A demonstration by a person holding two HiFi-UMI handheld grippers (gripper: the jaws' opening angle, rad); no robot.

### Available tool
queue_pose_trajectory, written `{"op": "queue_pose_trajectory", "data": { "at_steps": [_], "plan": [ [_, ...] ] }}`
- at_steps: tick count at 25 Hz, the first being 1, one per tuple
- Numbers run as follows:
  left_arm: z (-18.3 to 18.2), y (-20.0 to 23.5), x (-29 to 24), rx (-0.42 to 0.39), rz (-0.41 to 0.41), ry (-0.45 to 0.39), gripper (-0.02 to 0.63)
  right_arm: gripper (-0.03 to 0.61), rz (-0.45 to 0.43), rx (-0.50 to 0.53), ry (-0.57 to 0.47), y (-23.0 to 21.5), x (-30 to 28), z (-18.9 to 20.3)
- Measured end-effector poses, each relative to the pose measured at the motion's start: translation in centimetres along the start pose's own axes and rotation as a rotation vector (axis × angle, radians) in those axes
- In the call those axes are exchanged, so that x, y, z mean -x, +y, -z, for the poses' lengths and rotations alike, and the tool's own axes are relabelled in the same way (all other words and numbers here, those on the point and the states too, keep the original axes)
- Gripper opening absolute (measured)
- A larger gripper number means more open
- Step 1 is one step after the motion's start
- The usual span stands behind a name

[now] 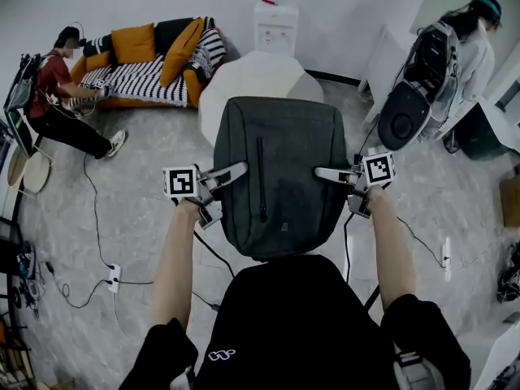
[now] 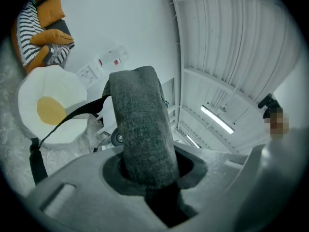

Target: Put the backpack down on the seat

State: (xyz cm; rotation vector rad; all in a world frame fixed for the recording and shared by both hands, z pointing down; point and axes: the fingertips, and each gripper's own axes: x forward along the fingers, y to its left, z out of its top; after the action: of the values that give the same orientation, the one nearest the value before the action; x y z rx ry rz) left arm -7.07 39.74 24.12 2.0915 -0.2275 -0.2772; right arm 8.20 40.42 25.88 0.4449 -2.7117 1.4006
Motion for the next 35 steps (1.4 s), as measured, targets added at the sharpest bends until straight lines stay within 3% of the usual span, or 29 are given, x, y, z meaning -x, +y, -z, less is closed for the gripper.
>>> {"op": "queue_pose_trajectory", "data": {
  "at_steps": [7,14,18,23,26,30,33,35],
  "plan": [
    [-4.4,4.5,-1.1,0.031,-0.021,-0.02,0.112,0.245,0.016,0.014,0.021,-5.5,-2.2,-4.2],
    [-11.7,10.1,-4.3,0.084,-0.06,-0.031,0.114,0.247,-0.006,-0.067,0.044,-11.0,-4.0,-11.7],
    [-16.0,14.2,-5.5,0.065,-0.111,-0.035,0.115,0.247,0.003,-0.076,0.08,-14.7,-5.0,-16.3],
    [-21.3,18.8,-8.8,0.158,-0.071,-0.076,0.117,0.247,-0.008,-0.089,0.105,-19.7,-6.5,-22.3],
    [-24.5,21.3,-11.0,0.154,-0.07,-0.069,0.118,0.247,-0.001,-0.113,0.105,-22.7,-6.6,-25.6],
    [-27.1,23.0,-12.0,0.048,-0.122,-0.022,0.12,0.247,0.008,-0.112,0.092,-24.2,-6.3,-27.8],
    [-28.5,22.5,-13.2,0.122,-0.07,-0.043,0.12,0.247,0.011,-0.11,0.08,-25.0,-6.4,-29.3],
    [-29.3,23.0,-13.3,0.113,-0.083,-0.032,0.12,0.247,0.006,-0.109,0.071,-25.2,-6.7,-30.0]
  ]
}}
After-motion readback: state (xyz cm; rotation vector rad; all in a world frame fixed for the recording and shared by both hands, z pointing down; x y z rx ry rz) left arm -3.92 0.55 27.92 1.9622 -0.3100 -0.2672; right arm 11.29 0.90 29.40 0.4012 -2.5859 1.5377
